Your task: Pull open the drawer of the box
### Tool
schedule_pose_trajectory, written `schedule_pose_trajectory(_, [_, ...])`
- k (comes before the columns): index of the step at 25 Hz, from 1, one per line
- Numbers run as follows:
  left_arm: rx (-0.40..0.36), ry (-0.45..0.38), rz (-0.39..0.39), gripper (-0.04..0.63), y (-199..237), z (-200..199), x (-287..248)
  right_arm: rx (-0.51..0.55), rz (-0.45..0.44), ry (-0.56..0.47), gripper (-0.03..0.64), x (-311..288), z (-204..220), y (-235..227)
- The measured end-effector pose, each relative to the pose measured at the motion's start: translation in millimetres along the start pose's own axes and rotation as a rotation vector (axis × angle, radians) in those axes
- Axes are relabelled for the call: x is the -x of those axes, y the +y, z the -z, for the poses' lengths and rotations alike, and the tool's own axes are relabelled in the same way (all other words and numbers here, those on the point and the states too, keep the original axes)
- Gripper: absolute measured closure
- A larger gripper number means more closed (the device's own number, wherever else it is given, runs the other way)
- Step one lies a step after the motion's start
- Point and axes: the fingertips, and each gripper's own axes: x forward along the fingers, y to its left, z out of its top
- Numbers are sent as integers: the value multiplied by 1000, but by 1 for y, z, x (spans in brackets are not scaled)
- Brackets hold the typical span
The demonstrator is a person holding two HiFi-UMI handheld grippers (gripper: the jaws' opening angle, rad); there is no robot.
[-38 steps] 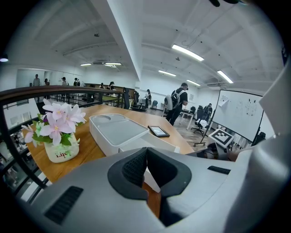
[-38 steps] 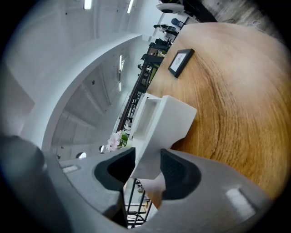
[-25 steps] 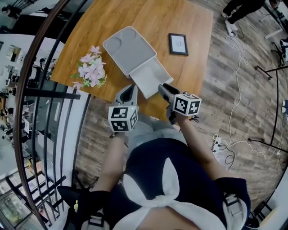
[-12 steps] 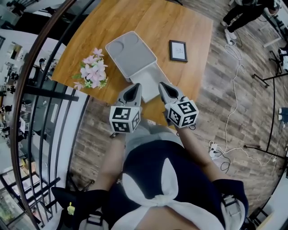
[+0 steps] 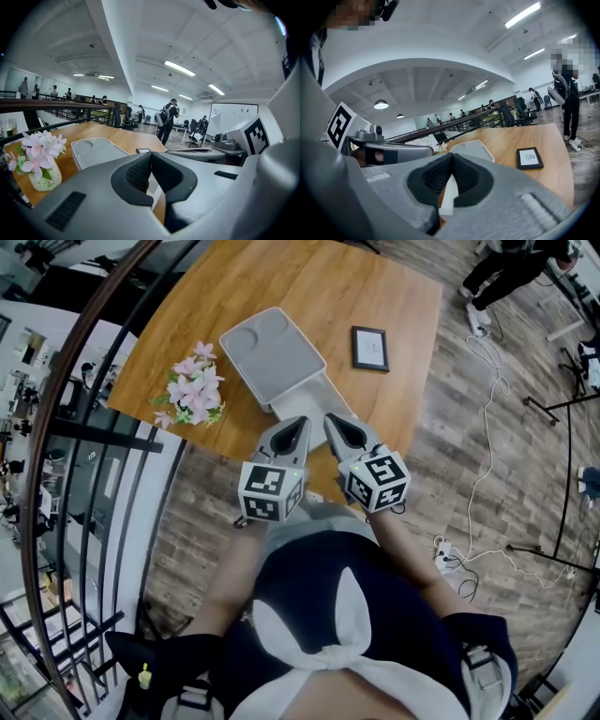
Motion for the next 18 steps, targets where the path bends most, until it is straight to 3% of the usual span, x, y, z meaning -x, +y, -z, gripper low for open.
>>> schedule_pose_trajectory(18, [-14,38,14,578,-1,7,3,25,-1,21,620,-1,4,11])
